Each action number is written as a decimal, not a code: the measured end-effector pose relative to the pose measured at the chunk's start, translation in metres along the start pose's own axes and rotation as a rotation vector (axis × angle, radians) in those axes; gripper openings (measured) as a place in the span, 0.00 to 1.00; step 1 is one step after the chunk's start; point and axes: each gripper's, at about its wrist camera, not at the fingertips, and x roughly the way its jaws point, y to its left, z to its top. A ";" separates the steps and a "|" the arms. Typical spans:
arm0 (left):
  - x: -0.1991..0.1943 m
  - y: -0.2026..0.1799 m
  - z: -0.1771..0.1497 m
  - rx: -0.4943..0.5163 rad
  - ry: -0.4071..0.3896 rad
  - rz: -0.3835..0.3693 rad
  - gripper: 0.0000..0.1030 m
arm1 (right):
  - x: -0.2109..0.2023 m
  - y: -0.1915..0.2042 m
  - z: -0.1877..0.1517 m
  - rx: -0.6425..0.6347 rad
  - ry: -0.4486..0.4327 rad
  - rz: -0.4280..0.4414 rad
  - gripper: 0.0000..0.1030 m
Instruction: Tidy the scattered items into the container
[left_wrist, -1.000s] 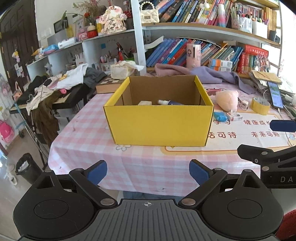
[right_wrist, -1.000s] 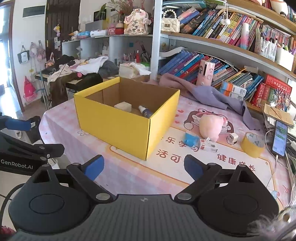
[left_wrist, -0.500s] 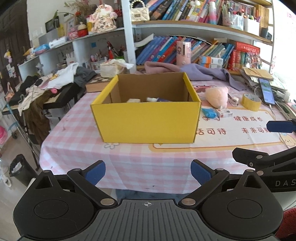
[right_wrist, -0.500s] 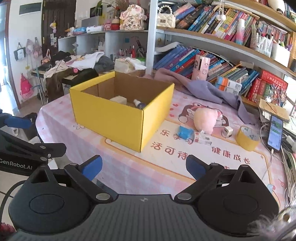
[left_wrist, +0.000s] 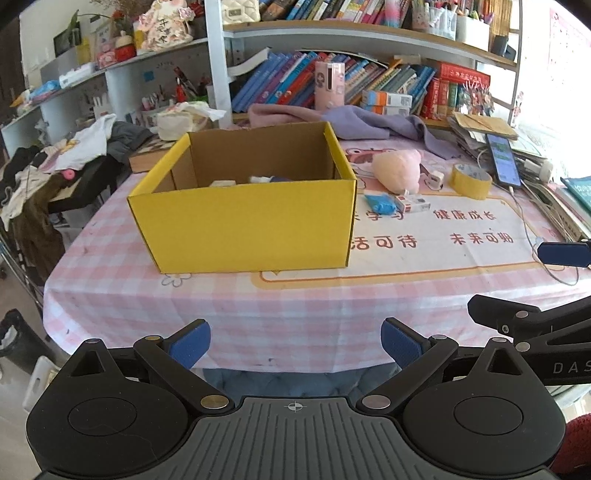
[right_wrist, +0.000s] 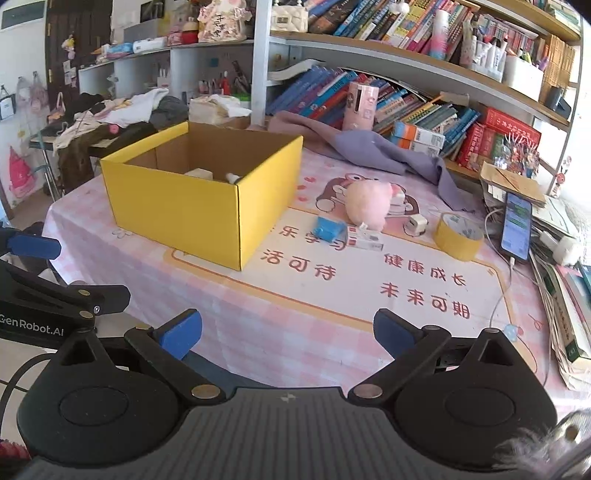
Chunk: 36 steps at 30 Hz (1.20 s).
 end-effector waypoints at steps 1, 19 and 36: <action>0.001 0.000 0.000 0.001 0.004 -0.001 0.97 | 0.001 0.000 -0.001 0.001 0.004 -0.002 0.98; 0.030 -0.034 0.016 0.056 0.060 -0.092 0.97 | 0.005 -0.031 -0.008 0.040 0.064 -0.089 1.00; 0.067 -0.087 0.044 0.142 0.082 -0.160 0.97 | 0.018 -0.090 -0.008 0.114 0.091 -0.171 1.00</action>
